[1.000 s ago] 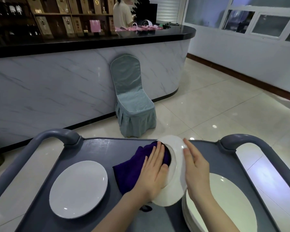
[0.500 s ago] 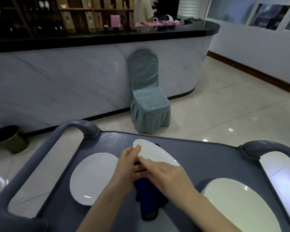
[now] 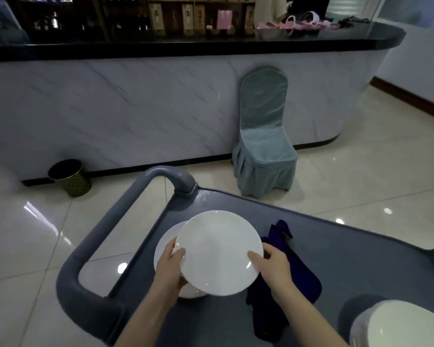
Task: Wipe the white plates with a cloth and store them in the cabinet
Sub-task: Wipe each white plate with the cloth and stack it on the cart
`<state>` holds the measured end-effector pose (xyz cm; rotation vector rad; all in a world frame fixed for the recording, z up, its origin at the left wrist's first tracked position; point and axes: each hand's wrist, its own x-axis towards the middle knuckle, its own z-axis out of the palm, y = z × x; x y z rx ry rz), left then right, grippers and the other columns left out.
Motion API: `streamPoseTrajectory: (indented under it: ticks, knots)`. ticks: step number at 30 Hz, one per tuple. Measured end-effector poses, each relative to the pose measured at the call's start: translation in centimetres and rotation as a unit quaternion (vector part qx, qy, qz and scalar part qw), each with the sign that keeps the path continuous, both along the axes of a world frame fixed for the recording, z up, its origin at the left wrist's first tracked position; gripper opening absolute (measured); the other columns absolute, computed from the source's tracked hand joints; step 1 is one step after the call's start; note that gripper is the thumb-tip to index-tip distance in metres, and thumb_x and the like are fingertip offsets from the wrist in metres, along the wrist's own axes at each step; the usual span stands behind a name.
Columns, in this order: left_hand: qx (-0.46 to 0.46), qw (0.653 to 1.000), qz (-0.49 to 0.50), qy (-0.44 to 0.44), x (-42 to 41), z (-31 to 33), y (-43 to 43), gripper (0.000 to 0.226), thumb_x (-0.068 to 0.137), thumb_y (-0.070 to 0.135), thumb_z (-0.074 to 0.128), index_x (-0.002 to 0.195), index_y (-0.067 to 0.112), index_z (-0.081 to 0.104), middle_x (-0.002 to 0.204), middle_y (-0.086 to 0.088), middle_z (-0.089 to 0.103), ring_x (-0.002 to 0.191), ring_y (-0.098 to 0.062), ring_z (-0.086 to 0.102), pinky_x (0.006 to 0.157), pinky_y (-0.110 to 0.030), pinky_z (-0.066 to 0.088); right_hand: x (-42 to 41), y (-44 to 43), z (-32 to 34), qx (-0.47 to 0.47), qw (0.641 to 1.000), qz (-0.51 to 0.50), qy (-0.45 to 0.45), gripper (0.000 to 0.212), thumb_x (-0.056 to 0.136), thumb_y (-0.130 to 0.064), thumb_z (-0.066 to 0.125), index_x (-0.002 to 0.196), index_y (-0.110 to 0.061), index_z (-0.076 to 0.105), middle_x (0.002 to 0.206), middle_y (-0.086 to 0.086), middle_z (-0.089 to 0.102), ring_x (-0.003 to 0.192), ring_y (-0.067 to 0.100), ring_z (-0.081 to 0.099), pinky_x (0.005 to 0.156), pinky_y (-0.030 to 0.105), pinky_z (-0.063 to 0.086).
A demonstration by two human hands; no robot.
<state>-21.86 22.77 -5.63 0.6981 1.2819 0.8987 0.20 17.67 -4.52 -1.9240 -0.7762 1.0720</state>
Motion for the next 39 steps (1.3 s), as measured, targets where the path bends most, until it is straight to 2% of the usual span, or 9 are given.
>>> streamPoseTrajectory:
  ticks: [3, 8, 12, 15, 18, 22, 29, 33, 39]
  knots:
    - [0.028, 0.995, -0.007, 0.099, -2.3, -1.2, 0.9, 0.035, 0.095, 0.013, 0.052, 0.124, 0.031, 0.056, 0.113, 0.004, 0.064, 0.103, -0.020, 0.060, 0.068, -0.031, 0.052, -2.1, 1.5, -1.0, 0.004, 1.000, 0.012, -0.011, 0.018, 0.084, -0.008, 0.068, 0.090, -0.024, 0.074, 0.087, -0.005, 0.075, 0.086, 0.017, 0.071, 0.069, 0.030, 0.058]
    - [0.067, 0.970, -0.052, 0.228, -5.7, -2.4, 2.0, 0.031, 0.082, -0.002, 0.054, 0.095, 0.020, 0.070, 0.089, -0.005, 0.070, 0.086, -0.024, 0.064, 0.068, -0.032, 0.053, -4.7, 3.2, -2.2, -0.028, 0.997, 0.054, -0.041, 0.026, 0.082, -0.002, 0.065, 0.103, -0.015, 0.074, 0.090, 0.000, 0.074, 0.087, 0.019, 0.068, 0.078, 0.037, 0.057]
    - [0.097, 0.940, -0.100, 0.310, -7.0, -2.9, 2.4, 0.032, 0.081, -0.001, 0.057, 0.106, 0.016, 0.069, 0.097, -0.014, 0.063, 0.087, -0.026, 0.062, 0.078, -0.037, 0.054, -5.8, 3.6, -3.4, -0.038, 0.995, 0.065, -0.069, 0.024, 0.082, -0.002, 0.065, 0.103, -0.010, 0.073, 0.088, 0.006, 0.073, 0.085, 0.024, 0.069, 0.079, 0.044, 0.059]
    - [0.123, 0.919, -0.112, 0.357, -7.0, -3.2, 2.3, 0.025, 0.083, 0.001, 0.060, 0.102, 0.016, 0.068, 0.093, -0.014, 0.058, 0.077, -0.020, 0.057, 0.068, -0.024, 0.046, -6.1, 3.6, -3.9, -0.040, 0.989, 0.080, -0.120, 0.024, 0.083, -0.004, 0.065, 0.107, -0.007, 0.071, 0.093, 0.011, 0.069, 0.088, 0.027, 0.065, 0.079, 0.043, 0.057]
    - [0.126, 0.920, -0.095, 0.360, -6.7, -3.3, 2.2, 0.023, 0.083, 0.001, 0.061, 0.098, 0.018, 0.066, 0.094, -0.008, 0.051, 0.073, -0.016, 0.054, 0.066, -0.015, 0.040, -6.2, 3.7, -4.3, -0.047, 0.981, 0.091, -0.162, 0.028, 0.086, -0.010, 0.066, 0.114, -0.011, 0.067, 0.100, 0.014, 0.061, 0.088, 0.022, 0.056, 0.076, 0.033, 0.051]
    - [0.129, 0.912, -0.078, 0.381, -6.4, -3.6, 2.0, 0.030, 0.085, 0.002, 0.062, 0.107, 0.021, 0.066, 0.095, 0.009, 0.038, 0.074, -0.012, 0.054, 0.067, -0.008, 0.037, -6.0, 3.8, -4.8, -0.050, 0.980, 0.094, -0.166, 0.021, 0.086, -0.013, 0.067, 0.107, -0.012, 0.068, 0.102, 0.016, 0.055, 0.076, 0.007, 0.045, 0.060, 0.013, 0.034]
    - [0.150, 0.896, -0.051, 0.415, -5.6, -3.3, 1.1, 0.040, 0.090, 0.011, 0.063, 0.129, 0.019, 0.058, 0.104, 0.002, 0.040, 0.086, -0.016, 0.054, 0.082, -0.029, 0.047, -4.2, 2.5, -4.6, -0.031, 0.981, 0.096, -0.167, 0.042, 0.092, -0.023, 0.068, 0.133, -0.016, 0.059, 0.102, 0.004, 0.051, 0.079, 0.006, 0.048, 0.070, 0.016, 0.038]
    - [0.228, 0.884, -0.041, 0.407, -1.4, -2.2, -0.8, 0.027, 0.089, 0.011, 0.063, 0.112, 0.023, 0.067, 0.098, 0.007, 0.049, 0.082, -0.007, 0.054, 0.072, -0.019, 0.043, -1.1, -0.5, -2.4, 0.025, 0.984, 0.074, -0.161, 0.034, 0.093, -0.021, 0.068, 0.126, -0.016, 0.065, 0.090, -0.002, 0.055, 0.076, 0.005, 0.053, 0.071, 0.008, 0.041]
    - [0.288, 0.882, -0.202, 0.314, 9.4, -1.0, -5.2, 0.014, 0.090, 0.017, 0.064, 0.094, 0.028, 0.070, 0.086, 0.016, 0.065, 0.084, 0.005, 0.059, 0.070, -0.007, 0.044, 6.7, -8.3, 1.9, 0.069, 0.977, 0.033, -0.201, 0.017, 0.093, -0.018, 0.067, 0.108, -0.025, 0.073, 0.085, -0.011, 0.061, 0.073, -0.001, 0.057, 0.068, 0.006, 0.041]
